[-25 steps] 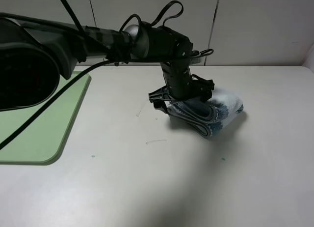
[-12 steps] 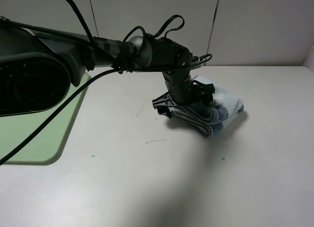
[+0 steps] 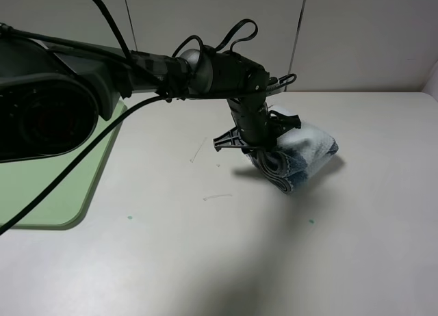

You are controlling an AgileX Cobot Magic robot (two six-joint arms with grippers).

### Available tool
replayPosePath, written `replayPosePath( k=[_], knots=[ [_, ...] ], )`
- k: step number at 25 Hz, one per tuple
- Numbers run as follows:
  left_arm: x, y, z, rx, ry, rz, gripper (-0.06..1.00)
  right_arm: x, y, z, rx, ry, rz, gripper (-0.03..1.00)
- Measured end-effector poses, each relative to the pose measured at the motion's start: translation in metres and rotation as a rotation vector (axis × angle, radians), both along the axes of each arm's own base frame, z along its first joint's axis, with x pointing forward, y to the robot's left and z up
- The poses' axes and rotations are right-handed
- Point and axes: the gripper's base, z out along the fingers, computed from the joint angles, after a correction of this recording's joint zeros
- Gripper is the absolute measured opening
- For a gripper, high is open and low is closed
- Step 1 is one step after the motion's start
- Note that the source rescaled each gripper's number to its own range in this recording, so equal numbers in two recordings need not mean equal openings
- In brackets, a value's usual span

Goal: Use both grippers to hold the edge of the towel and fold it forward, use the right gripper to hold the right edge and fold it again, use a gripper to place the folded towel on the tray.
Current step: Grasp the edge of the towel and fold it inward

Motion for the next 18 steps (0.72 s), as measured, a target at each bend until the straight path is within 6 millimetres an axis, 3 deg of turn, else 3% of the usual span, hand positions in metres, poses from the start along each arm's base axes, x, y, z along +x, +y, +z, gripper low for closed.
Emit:
replayPosePath(
  k=[7, 18],
  knots=[
    [-0.003, 0.003, 0.003, 0.055, 0.016, -0.064, 0.11, 0.0, 0.0, 0.0, 0.0, 0.0, 0.0, 1.0],
    [-0.012, 0.017, 0.027, 0.208, 0.062, -0.202, 0.11, 0.0, 0.0, 0.0, 0.0, 0.0, 0.0, 1.0]
  ],
)
